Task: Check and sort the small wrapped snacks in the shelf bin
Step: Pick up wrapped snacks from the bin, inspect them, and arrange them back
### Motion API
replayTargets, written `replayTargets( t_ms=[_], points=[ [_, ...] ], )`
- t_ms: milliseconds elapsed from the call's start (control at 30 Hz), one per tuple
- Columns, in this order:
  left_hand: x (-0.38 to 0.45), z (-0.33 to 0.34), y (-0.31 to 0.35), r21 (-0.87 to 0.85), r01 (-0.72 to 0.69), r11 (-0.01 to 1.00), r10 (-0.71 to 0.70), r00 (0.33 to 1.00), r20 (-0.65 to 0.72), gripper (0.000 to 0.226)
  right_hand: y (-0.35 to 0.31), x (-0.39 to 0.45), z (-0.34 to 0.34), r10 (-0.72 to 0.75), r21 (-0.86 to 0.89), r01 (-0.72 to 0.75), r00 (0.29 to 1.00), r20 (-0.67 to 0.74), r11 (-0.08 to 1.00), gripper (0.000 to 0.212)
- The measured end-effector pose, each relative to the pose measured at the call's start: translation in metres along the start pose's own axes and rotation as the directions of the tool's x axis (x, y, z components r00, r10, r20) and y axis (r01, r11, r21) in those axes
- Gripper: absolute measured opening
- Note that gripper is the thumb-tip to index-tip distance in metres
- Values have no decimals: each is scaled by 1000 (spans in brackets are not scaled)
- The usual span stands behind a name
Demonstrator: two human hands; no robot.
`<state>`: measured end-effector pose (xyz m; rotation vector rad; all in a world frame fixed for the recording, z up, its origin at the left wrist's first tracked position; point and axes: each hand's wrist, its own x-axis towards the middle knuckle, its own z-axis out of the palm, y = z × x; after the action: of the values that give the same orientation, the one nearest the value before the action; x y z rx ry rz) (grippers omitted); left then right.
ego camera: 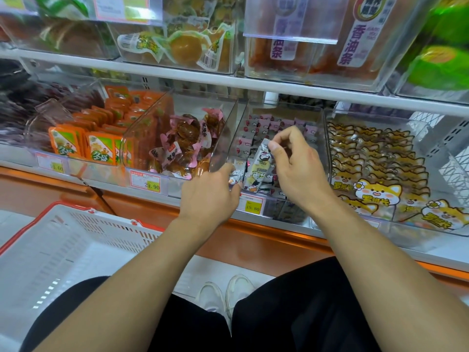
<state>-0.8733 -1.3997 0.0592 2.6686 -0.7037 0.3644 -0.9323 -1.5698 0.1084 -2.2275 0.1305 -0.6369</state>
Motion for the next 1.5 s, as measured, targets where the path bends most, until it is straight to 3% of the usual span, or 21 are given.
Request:
replayTargets(
  t_ms=[133, 267, 333, 400, 500, 567, 667, 833, 933, 1033, 1167, 1233, 1333, 1433, 1500],
  points=[
    [0, 0, 2, -47, 63, 997, -60, 996, 62, 30, 4, 1, 0, 59, 14, -60, 998, 37, 998, 10],
    [-2, -6, 2, -251, 119, 961, -125, 992, -10, 33, 6, 2, -2, 170, 171, -151, 981, -97, 974, 14],
    [-4, -12, 3, -566, 157, 809, -173, 985, 26, 27, 5, 2, -3, 350, 395, -284, 931, -106, 874, 13],
    [-6, -18, 7, -799, 226, 558, -185, 972, 145, 29, 3, 3, -4, 498, 575, -390, 867, -35, 719, 13],
    [-10, -22, 10, -905, 331, 267, -197, 938, 285, 23, 2, 3, -8, 574, 690, -466, 814, 90, 553, 18],
    [-11, -22, 8, -912, 359, 199, -254, 918, 306, 18, 5, 2, -12, 567, 722, -497, 804, 176, 481, 14],
    [-9, -22, -1, -912, 359, 201, -282, 912, 297, 14, 9, 1, -17, 569, 692, -546, 788, 233, 472, 9],
    [-4, -24, -6, -904, 304, 301, -262, 938, 228, 15, 9, 1, -15, 580, 687, -557, 779, 238, 467, 4],
    [-1, -29, -8, -926, 282, 251, -260, 941, 216, 12, 14, 1, -20, 465, 599, -502, 854, 232, 624, 14],
    [1, -36, -13, -903, 234, 361, -183, 967, 177, 11, 14, -3, -26, 290, 405, -363, 929, 232, 839, 15],
    [1, -47, -13, -874, 155, 460, -67, 988, 139, 14, 14, -10, -30, 172, 196, -244, 931, 322, 950, 34],
    [1, -50, -13, -862, 128, 490, -28, 991, 131, 12, 12, -9, -33, 168, 140, -235, 910, 378, 962, 39],
    [-2, -49, -7, -861, 104, 499, 16, 991, 129, 10, 9, -11, -34, 142, 250, -285, 873, 467, 925, 28],
    [-3, -44, 3, -907, 133, 400, -18, 990, 137, 15, 7, -15, -26, 90, 336, -309, 841, 533, 890, 30],
    [-2, -41, 6, -922, 208, 326, -56, 978, 200, 31, 6, -15, -19, 100, 453, -381, 842, 530, 806, 37]
  ],
)
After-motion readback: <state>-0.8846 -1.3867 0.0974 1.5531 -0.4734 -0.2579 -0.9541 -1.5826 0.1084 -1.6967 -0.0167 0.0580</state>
